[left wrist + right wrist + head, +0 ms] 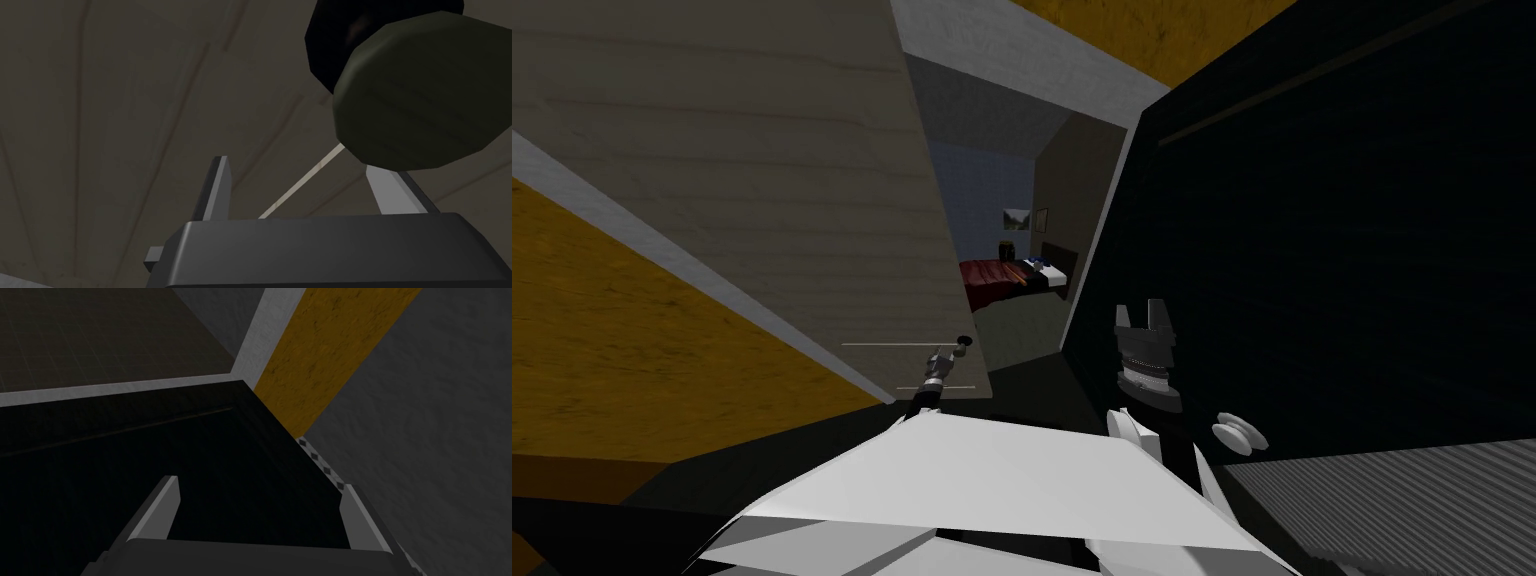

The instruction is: Pull the door open

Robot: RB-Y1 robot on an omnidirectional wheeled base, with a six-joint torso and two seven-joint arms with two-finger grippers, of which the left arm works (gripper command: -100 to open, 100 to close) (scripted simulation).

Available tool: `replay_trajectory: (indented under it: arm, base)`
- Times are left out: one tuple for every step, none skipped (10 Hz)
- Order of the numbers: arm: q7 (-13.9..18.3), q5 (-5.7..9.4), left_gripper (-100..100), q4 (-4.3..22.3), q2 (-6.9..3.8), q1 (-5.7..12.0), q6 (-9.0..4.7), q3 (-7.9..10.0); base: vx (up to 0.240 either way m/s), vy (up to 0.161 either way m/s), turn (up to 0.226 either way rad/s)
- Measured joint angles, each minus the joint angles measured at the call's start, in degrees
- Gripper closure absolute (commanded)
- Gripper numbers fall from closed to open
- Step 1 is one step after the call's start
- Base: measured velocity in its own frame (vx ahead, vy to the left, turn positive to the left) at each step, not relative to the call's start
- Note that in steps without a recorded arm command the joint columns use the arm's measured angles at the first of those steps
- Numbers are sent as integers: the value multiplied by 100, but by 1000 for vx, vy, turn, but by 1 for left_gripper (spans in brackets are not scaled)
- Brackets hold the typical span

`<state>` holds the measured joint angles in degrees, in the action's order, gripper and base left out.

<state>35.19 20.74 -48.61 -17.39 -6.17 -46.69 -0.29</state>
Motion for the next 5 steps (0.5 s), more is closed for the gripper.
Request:
replay_trajectory:
  arm:
    - [150,73,-100,100,0,64,-37,-47]
    - [232,116,-100,20,15,14,-19,-68]
    - [354,192,-100,21,21,25,-7,-111]
    - [493,225,-100,82,4,20,-64,-159]
    - [633,314,-100,-23,-5,-30,-22,-194]
  base:
    - [-29,12,-7]
    - [-41,4,-21]
    - [-44,9,-37]
    - [-49,11,-11]
    - [-33,12,-26]
